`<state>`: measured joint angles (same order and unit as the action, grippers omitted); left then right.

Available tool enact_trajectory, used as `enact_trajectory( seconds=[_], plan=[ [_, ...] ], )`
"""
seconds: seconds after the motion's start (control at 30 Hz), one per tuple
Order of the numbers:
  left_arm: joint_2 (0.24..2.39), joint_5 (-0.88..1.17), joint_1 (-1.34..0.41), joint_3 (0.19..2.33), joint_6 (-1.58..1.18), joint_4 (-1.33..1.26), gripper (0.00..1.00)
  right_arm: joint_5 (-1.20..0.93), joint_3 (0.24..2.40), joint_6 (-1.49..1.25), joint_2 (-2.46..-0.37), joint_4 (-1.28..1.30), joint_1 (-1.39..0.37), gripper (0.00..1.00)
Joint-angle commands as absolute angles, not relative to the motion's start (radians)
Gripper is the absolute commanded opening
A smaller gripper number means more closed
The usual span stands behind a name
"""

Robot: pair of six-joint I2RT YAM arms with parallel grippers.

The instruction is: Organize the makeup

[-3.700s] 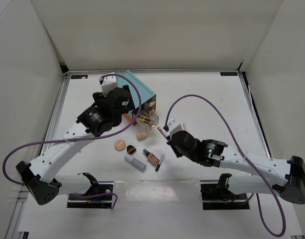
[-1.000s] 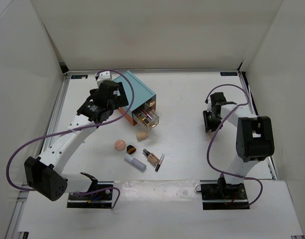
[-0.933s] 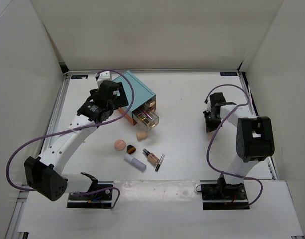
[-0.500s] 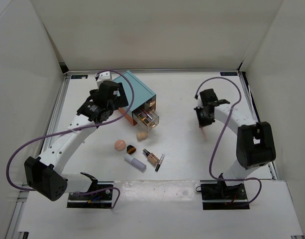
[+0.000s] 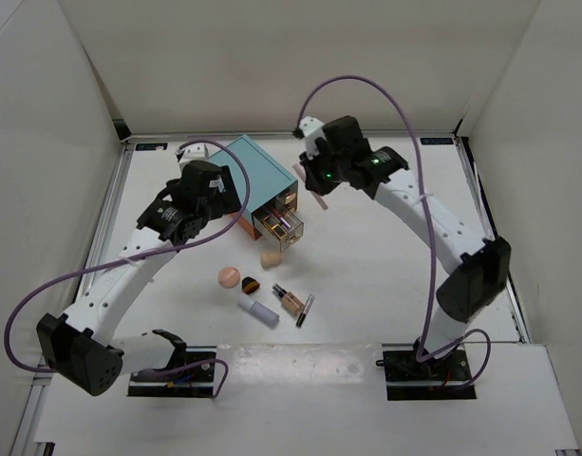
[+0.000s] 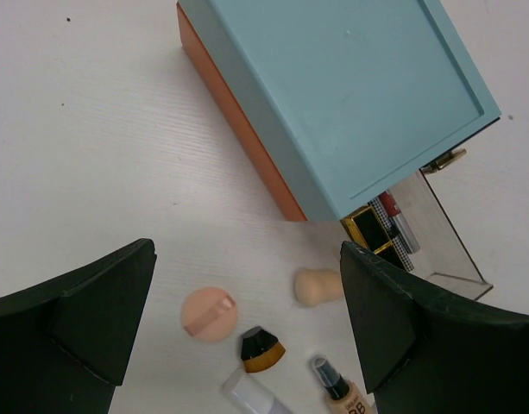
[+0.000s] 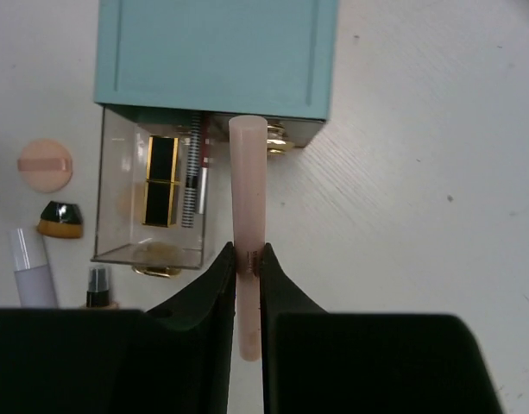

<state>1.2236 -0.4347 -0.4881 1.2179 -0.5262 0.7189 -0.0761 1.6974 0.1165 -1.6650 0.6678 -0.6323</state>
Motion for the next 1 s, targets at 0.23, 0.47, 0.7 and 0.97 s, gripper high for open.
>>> enact_trajectory(
  seconds=[0.23, 0.47, 0.7, 0.97],
  plan=[
    [1.129, -0.414, -0.479, 1.181, -0.558, 0.773, 0.98, 0.000, 1.985, 0.169, -1.945, 0.914, -0.791, 0.02],
    [1.123, -0.423, -0.479, 1.184, -0.552, 0.785, 0.98, 0.058, 2.063, 0.167, -2.043, 1.000, -0.822, 0.04],
    [1.123, -0.433, -0.480, 1.184, -0.546, 0.792, 0.98, 0.098, 2.138, 0.150, -2.111, 1.043, -0.828, 0.06],
    [1.135, -0.436, -0.479, 1.189, -0.545, 0.791, 0.98, 0.141, 2.212, 0.153, -2.172, 1.117, -0.844, 0.07]
  ],
)
